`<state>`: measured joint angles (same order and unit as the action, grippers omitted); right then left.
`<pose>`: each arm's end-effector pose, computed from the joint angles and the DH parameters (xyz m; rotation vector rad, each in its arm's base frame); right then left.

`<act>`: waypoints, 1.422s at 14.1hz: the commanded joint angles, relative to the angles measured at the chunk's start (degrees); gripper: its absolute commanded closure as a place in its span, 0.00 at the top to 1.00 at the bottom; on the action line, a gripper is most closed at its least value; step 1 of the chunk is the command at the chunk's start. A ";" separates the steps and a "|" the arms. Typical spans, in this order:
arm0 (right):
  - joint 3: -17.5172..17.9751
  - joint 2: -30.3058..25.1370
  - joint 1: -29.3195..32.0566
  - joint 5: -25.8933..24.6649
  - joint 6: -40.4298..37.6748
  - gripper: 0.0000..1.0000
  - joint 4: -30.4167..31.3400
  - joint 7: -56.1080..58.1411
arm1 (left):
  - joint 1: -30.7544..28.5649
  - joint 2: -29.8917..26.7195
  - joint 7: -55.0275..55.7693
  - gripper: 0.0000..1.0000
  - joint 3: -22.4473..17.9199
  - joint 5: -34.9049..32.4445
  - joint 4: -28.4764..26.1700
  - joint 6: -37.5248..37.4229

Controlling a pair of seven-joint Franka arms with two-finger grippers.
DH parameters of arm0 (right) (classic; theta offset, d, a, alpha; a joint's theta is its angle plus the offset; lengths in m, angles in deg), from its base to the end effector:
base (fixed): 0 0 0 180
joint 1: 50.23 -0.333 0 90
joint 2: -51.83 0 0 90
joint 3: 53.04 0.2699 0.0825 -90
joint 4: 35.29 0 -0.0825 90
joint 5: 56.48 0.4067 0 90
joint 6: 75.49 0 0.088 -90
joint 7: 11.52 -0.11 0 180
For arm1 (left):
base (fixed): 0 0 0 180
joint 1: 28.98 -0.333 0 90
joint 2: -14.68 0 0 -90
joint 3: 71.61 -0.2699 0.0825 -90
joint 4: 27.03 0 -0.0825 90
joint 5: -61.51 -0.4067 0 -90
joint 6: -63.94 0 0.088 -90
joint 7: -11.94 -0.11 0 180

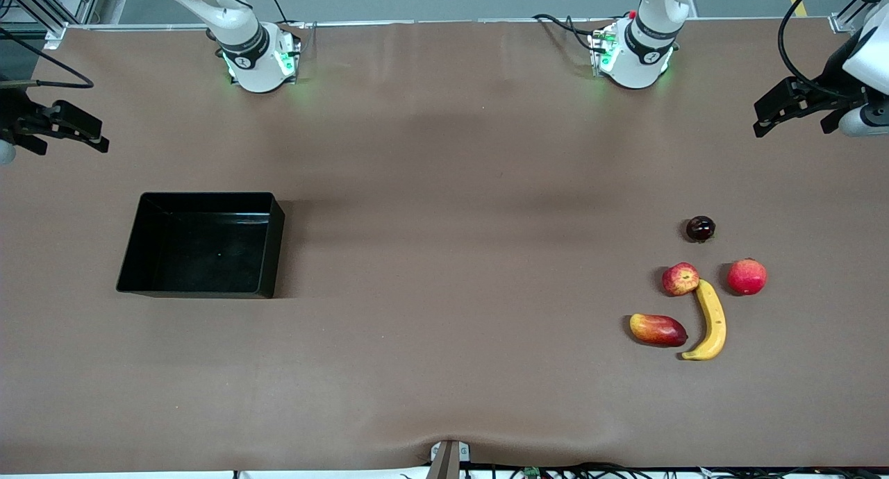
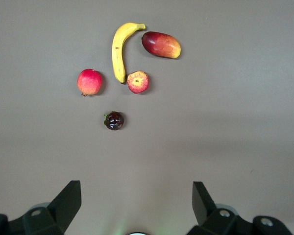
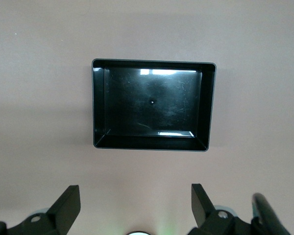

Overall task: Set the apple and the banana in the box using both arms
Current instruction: 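Grasp the small apple with the left gripper while the right gripper grips the box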

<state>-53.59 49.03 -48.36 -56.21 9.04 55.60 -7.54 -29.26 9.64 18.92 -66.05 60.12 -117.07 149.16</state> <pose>0.5535 -0.0229 0.5874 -3.1312 -0.0431 0.0967 0.5427 -0.0495 0.6169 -3.1090 -0.0499 -0.0107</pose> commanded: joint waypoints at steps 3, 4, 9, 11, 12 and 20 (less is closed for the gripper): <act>0.47 0.07 0.50 -0.36 -0.60 1.00 -0.97 0.41 | -0.07 1.69 0.05 1.00 0.16 -1.50 1.36 -2.15; 0.47 0.16 0.68 -0.36 -0.51 1.00 -0.97 0.50 | 0.36 2.92 0.40 1.00 0.25 -3.07 1.71 -2.24; 0.29 8.04 1.03 -1.49 -0.51 1.00 -2.11 0.76 | -0.16 8.03 1.02 1.00 0.69 -5.81 -5.55 5.27; 0.29 10.78 2.78 -1.67 0.37 1.00 -1.59 0.76 | -0.86 8.91 2.24 1.00 0.60 -5.46 -12.76 15.81; 0.29 12.36 2.87 -1.94 0.98 1.00 -1.41 0.76 | -1.04 9.78 5.82 1.00 0.60 -5.46 -16.45 22.30; 0.29 14.31 8.84 -3.96 31.81 1.00 21.16 4.09 | -4.11 26.65 8.67 1.00 0.51 -5.99 -20.70 47.92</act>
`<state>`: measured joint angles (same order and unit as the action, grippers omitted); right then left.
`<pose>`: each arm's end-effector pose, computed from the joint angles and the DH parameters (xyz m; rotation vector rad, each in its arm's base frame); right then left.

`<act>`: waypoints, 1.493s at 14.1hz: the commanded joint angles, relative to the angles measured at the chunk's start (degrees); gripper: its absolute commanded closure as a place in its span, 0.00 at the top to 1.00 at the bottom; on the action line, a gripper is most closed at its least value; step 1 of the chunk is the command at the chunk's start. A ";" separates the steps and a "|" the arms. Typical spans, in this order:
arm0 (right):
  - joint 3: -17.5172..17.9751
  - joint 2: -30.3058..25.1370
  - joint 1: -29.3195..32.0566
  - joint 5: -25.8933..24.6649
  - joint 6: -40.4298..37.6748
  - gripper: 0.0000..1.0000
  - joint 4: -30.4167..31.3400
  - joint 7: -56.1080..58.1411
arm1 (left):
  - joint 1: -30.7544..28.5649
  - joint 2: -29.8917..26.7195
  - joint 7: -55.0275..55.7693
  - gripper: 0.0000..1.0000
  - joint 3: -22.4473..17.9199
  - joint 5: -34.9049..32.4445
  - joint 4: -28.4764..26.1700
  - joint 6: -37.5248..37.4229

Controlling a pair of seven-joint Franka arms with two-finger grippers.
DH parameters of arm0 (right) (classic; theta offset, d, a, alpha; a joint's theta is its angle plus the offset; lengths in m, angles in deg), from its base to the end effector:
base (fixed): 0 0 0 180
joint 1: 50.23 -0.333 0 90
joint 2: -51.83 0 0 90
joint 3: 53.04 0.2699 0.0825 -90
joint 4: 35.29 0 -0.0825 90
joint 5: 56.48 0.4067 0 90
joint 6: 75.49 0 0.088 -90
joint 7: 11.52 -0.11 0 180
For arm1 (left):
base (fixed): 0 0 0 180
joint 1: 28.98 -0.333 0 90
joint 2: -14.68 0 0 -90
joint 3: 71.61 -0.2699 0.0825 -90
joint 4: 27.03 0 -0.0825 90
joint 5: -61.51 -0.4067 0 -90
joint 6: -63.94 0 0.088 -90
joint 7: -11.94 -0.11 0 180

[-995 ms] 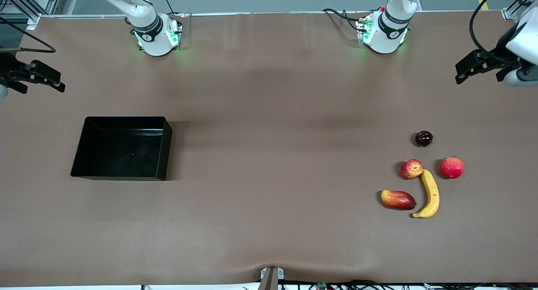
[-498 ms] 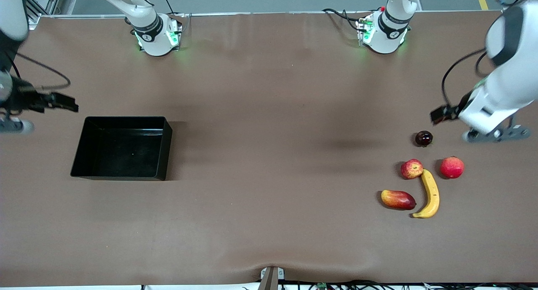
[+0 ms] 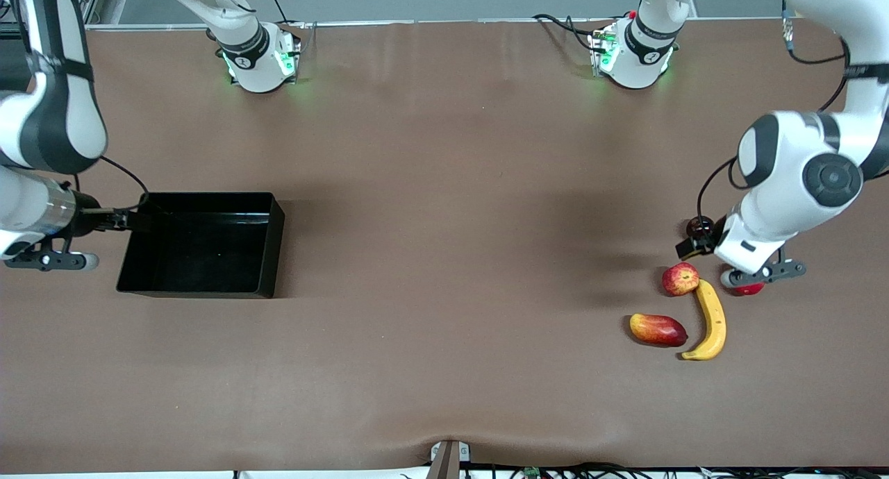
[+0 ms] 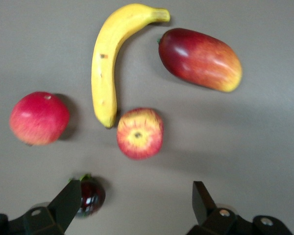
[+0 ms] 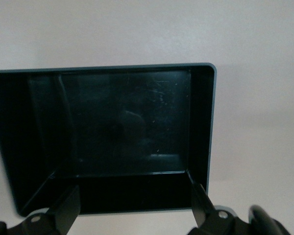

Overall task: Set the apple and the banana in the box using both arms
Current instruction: 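Grasp the small apple with the left gripper while the right gripper grips the box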

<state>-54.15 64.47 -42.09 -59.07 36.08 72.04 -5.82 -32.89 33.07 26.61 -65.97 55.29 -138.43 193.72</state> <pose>0.5958 -0.1000 0.3250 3.1065 -0.0654 -0.2353 0.6168 -0.0148 0.2572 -3.0799 -0.2492 -0.0150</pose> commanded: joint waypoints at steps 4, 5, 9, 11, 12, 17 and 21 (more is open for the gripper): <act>0.94 4.92 7.58 -0.83 12.51 1.00 6.05 8.43 | -1.46 8.67 0.97 1.00 0.43 -1.16 1.27 9.07; 0.94 6.07 8.47 -0.75 15.06 1.00 6.58 9.06 | -1.37 9.99 1.06 1.00 0.34 -1.16 1.53 9.96; 1.02 7.92 9.88 -0.22 20.43 0.51 9.91 9.33 | -1.99 10.97 1.50 0.77 0.08 -1.16 1.54 10.67; 1.02 8.72 10.58 -0.04 23.34 0.07 11.23 9.33 | -1.90 11.76 2.11 0.43 0.08 -1.16 1.62 10.67; 1.11 8.98 10.67 0.13 23.34 0.00 11.24 9.24 | -1.90 12.02 1.94 0.28 0.08 -1.16 1.54 10.58; 1.20 8.46 11.46 1.54 22.55 0.00 10.45 14.76 | -3.12 7.57 0.98 0.00 0.16 -1.16 1.53 8.57; 1.46 6.79 10.50 2.50 9.86 0.00 3.98 16.97 | -2.95 -0.88 1.59 0.00 2.00 -1.07 3.46 -1.60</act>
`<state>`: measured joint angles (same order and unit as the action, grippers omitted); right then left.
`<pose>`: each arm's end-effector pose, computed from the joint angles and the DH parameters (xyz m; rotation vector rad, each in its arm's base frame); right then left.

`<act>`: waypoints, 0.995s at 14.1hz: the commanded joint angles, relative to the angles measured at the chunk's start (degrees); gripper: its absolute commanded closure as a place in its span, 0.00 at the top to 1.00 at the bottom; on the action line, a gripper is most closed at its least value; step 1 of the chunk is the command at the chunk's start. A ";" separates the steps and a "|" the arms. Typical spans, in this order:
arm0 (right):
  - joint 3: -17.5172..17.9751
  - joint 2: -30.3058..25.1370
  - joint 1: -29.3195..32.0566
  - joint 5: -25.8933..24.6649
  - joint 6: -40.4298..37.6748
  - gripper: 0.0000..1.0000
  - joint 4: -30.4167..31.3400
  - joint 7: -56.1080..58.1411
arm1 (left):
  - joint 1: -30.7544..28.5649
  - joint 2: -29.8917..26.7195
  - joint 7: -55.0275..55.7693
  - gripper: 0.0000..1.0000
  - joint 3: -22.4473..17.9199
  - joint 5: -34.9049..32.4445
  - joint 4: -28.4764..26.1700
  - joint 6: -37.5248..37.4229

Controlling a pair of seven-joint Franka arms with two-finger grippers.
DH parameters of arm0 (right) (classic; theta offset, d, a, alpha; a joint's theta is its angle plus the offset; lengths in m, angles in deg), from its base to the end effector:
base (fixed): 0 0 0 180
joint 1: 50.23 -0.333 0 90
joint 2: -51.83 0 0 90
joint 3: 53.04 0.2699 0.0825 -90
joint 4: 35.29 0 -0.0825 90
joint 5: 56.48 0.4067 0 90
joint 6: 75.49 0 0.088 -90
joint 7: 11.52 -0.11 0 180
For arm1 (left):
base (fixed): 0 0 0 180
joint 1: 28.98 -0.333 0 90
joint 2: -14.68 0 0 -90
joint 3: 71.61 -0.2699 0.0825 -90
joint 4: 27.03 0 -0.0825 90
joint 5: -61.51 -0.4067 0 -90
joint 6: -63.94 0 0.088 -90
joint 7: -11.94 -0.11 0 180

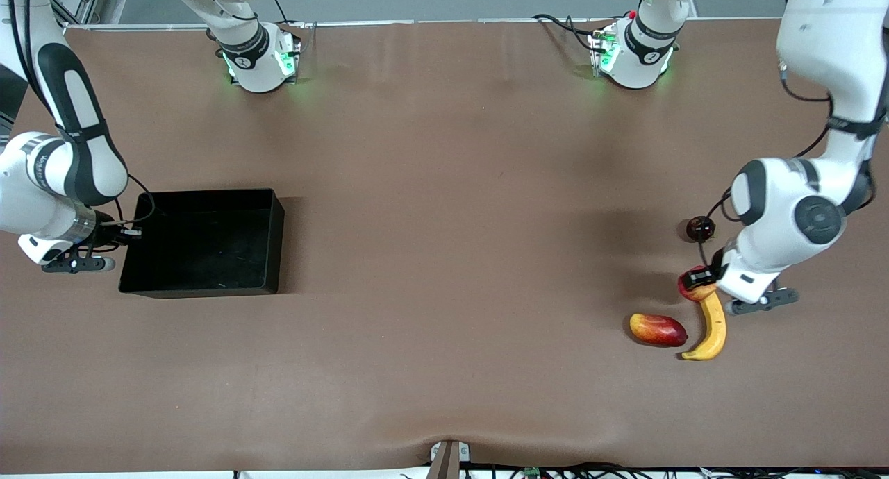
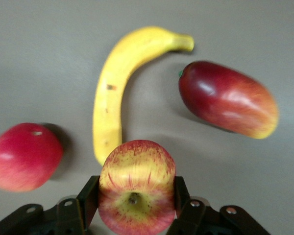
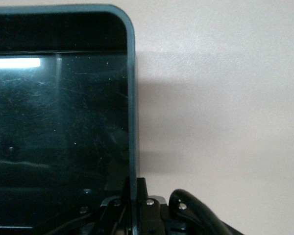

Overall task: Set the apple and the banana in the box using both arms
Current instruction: 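Drag the box inward with the right gripper while the left gripper carries the apple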

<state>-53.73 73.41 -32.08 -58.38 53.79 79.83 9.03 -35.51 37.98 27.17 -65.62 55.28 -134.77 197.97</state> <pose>0.5562 -0.1909 0.1938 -3.1172 -0.0827 0.2055 0.6373 0.0095 0.2395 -3.0911 -0.3279 -0.0933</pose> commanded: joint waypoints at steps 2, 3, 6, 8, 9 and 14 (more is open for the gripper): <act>1.04 -2.24 -0.21 4.18 -19.28 0.00 -10.94 2.22 | -0.15 -8.69 1.12 0.00 2.53 -0.62 1.65 -11.92; 1.04 -2.42 -1.35 4.63 -23.33 0.00 -13.32 1.78 | -0.33 -9.66 1.29 0.00 3.58 -0.62 2.61 -14.56; 1.04 -5.49 -4.78 5.94 -28.81 0.00 -13.96 -0.93 | -0.33 -11.77 1.29 0.00 3.85 -0.53 5.08 -20.11; 1.04 -6.98 -8.28 8.31 -31.71 0.00 -13.52 -6.81 | -0.15 -13.18 1.21 0.00 3.94 -0.36 6.48 -23.71; 1.04 -7.60 -10.57 9.28 -32.07 0.00 -12.91 -9.27 | -0.15 -13.62 1.21 0.00 4.38 -0.36 7.27 -25.38; 1.04 -8.22 -21.29 14.46 -30.50 0.00 -11.24 -23.16 | -0.33 -17.14 1.73 0.00 7.80 -0.36 9.57 -31.55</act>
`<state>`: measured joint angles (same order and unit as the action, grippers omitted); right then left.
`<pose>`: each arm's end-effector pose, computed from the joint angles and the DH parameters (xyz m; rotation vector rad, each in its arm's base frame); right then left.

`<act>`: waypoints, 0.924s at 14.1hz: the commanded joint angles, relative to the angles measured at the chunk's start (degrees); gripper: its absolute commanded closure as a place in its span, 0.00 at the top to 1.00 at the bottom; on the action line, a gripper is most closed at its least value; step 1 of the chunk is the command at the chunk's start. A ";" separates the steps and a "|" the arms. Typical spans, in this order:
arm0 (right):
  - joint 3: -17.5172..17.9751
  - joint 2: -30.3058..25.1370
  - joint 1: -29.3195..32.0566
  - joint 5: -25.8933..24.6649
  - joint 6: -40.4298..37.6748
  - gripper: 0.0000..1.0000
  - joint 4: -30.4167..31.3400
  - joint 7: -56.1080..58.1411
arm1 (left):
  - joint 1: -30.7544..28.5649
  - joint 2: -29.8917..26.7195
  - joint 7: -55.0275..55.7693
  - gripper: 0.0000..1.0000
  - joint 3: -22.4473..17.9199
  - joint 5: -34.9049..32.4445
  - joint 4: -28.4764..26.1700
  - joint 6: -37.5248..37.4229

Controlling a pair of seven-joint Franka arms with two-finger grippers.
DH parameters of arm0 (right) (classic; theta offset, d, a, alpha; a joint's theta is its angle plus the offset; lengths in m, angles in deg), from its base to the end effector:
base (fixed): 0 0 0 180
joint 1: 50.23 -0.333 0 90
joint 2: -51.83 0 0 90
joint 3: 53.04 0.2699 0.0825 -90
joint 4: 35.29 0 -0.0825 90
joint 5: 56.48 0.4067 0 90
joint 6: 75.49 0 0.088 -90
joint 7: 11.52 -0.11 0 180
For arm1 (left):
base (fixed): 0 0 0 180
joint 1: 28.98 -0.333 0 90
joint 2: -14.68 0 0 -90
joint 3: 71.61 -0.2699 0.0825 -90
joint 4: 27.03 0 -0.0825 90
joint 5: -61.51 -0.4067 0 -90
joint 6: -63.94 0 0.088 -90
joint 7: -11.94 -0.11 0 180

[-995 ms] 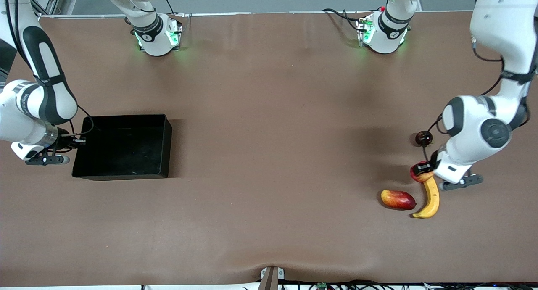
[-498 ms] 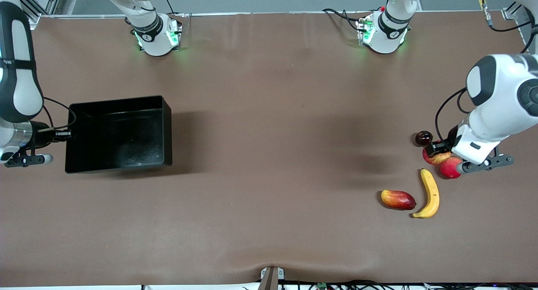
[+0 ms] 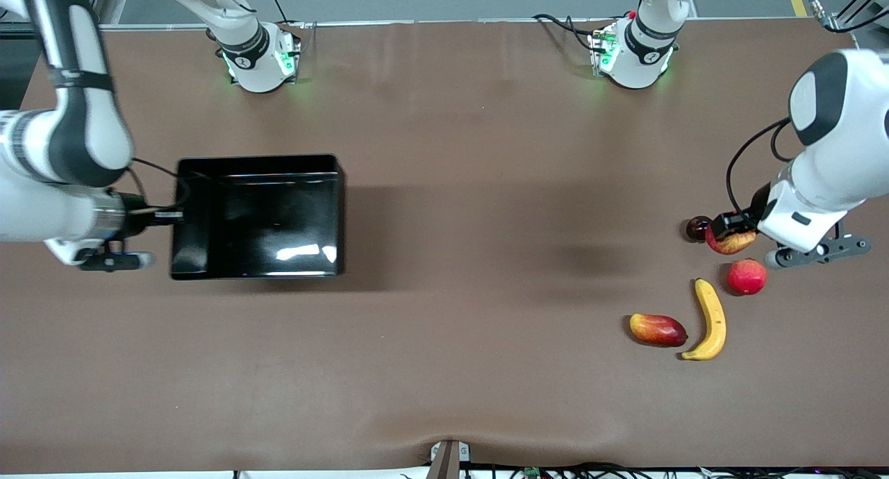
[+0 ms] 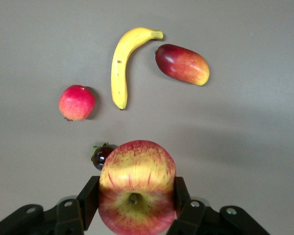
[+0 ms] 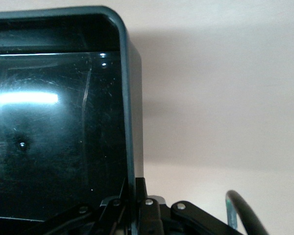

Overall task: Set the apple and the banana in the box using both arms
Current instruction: 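Drag the box inward with the right gripper while the left gripper carries the apple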

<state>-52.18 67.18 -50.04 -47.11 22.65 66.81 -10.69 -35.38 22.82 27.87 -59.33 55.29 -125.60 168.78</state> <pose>0.5970 0.0224 0.3255 -2.9390 0.0360 0.4997 0.6154 -0.0497 0.4399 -3.0546 -0.2260 0.0221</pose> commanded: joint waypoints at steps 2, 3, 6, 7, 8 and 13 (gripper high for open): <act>-0.51 -1.73 -8.42 5.04 4.50 0.00 2.92 -8.62 | -0.46 -3.30 1.30 0.00 2.66 -0.28 0.39 -3.40; -0.50 -1.82 -11.41 6.78 8.26 0.00 4.24 -10.91 | -0.46 -3.91 1.56 0.00 3.19 -0.27 0.39 -3.41; -0.59 0.02 -21.94 8.38 18.46 0.00 5.13 -18.75 | -0.46 -4.53 3.57 0.00 4.85 0.60 0.39 -3.41; -0.59 0.90 -24.33 8.38 21.37 0.00 5.30 -19.54 | -0.46 -4.53 4.97 0.00 5.82 0.69 0.39 -3.49; -0.51 2.47 -26.10 8.56 24.27 0.00 5.39 -20.68 | -0.46 -4.44 6.47 0.00 6.35 0.69 0.39 -3.41; -0.50 9.50 -35.94 11.27 33.07 0.00 3.90 -26.23 | 0.07 -2.34 17.09 0.00 13.19 0.69 0.48 -2.18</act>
<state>-51.99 74.33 -83.38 -39.22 53.89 72.32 -36.71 -35.16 19.68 40.58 -49.07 55.56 -125.32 166.24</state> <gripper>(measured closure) 0.952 0.352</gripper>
